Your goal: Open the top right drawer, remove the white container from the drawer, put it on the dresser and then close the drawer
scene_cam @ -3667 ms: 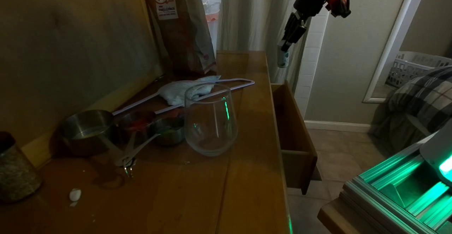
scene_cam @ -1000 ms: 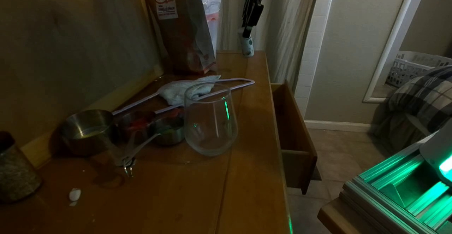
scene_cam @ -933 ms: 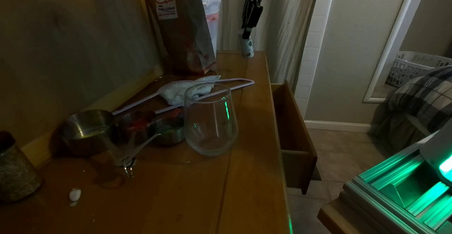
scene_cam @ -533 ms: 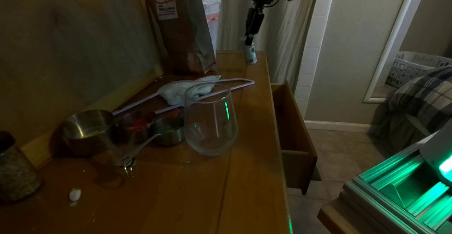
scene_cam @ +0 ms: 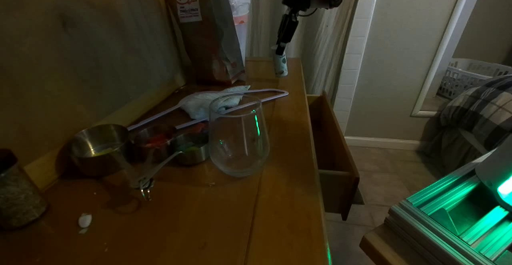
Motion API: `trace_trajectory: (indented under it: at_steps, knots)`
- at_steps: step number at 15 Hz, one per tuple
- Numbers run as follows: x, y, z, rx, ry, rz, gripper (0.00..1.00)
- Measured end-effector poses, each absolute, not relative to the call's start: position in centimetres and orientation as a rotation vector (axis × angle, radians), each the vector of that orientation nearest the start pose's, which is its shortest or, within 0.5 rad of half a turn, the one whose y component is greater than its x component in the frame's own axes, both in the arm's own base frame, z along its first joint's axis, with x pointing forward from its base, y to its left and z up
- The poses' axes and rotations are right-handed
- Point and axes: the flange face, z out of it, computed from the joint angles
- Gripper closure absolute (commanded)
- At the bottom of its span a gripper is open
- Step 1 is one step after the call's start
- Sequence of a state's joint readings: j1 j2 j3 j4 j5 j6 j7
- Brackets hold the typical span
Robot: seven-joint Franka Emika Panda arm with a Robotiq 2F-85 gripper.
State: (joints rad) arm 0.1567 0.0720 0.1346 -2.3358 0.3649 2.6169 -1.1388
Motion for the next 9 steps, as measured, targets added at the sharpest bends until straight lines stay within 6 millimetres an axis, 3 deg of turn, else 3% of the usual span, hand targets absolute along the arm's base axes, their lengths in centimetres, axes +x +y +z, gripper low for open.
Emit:
trace_trajectory:
  at_steps: [9]
  knots:
    - [51.4,14.3,31.4,-2.491,-1.617,-0.469,0.80]
